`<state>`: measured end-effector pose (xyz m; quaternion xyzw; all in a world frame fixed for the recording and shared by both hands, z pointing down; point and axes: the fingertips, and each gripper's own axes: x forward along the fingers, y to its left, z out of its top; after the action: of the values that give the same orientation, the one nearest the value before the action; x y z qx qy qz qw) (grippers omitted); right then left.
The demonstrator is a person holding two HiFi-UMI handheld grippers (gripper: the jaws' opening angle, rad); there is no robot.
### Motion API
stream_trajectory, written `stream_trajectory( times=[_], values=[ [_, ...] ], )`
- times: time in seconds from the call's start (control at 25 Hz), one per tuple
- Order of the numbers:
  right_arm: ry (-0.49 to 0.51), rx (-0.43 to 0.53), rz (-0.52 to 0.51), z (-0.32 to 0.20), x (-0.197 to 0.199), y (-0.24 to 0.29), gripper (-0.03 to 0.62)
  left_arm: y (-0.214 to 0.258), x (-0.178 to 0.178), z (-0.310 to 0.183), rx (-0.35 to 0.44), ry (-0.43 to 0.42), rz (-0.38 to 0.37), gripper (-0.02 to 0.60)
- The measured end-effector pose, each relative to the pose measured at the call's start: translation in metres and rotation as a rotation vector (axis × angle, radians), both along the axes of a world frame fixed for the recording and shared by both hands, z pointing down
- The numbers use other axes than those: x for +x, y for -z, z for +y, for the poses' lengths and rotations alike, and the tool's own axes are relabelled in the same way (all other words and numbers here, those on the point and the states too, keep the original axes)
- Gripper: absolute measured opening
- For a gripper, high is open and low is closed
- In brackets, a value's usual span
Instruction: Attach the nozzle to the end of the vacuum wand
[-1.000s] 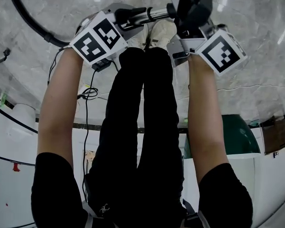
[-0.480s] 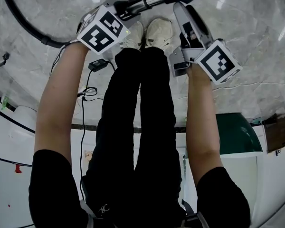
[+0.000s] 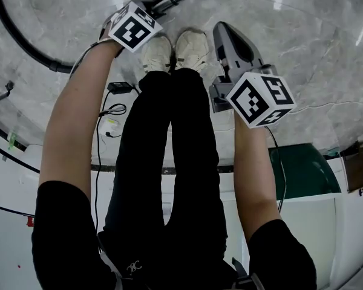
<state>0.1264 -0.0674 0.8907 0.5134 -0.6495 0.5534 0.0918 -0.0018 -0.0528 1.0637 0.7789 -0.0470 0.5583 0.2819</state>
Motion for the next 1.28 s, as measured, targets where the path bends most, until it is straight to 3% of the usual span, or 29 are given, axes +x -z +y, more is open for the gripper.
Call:
stream_trajectory(
  times=[0.12, 0.28, 0.44, 0.6, 0.8, 1.0, 1.08, 1.16, 1.28],
  values=[
    [0.031, 0.011, 0.01, 0.0, 0.003, -0.004, 0.015, -0.012, 0.005, -0.001, 0.01, -0.02, -0.004, 0.173],
    [-0.026, -0.002, -0.052, 0.003, 0.007, -0.007, 0.015, -0.024, 0.01, 0.007, 0.015, -0.05, -0.02, 0.173],
    [-0.064, 0.038, -0.125, 0.003, 0.0, 0.01, 0.015, -0.042, 0.018, 0.026, -0.04, -0.074, -0.029, 0.172],
    [-0.046, 0.032, -0.105, 0.02, -0.003, 0.017, 0.015, -0.052, 0.022, 0.031, -0.057, -0.084, -0.03, 0.172],
    [-0.1, 0.046, -0.107, 0.021, 0.002, 0.019, 0.015, -0.068, 0.018, 0.028, -0.003, -0.011, -0.105, 0.172],
    [-0.095, 0.056, -0.092, 0.024, 0.005, 0.026, 0.015, -0.073, 0.016, 0.032, 0.057, -0.097, -0.161, 0.175],
    [-0.103, 0.056, -0.086, 0.024, 0.008, 0.03, 0.015, -0.072, 0.018, 0.037, 0.067, -0.109, -0.178, 0.241],
    [-0.115, 0.059, -0.078, 0.023, 0.01, 0.035, 0.015, -0.065, 0.021, 0.037, 0.103, -0.095, -0.173, 0.382],
    [-0.124, 0.07, -0.051, 0.02, 0.009, 0.05, 0.015, -0.036, 0.02, 0.034, 0.124, -0.027, -0.122, 0.393]
  ],
)
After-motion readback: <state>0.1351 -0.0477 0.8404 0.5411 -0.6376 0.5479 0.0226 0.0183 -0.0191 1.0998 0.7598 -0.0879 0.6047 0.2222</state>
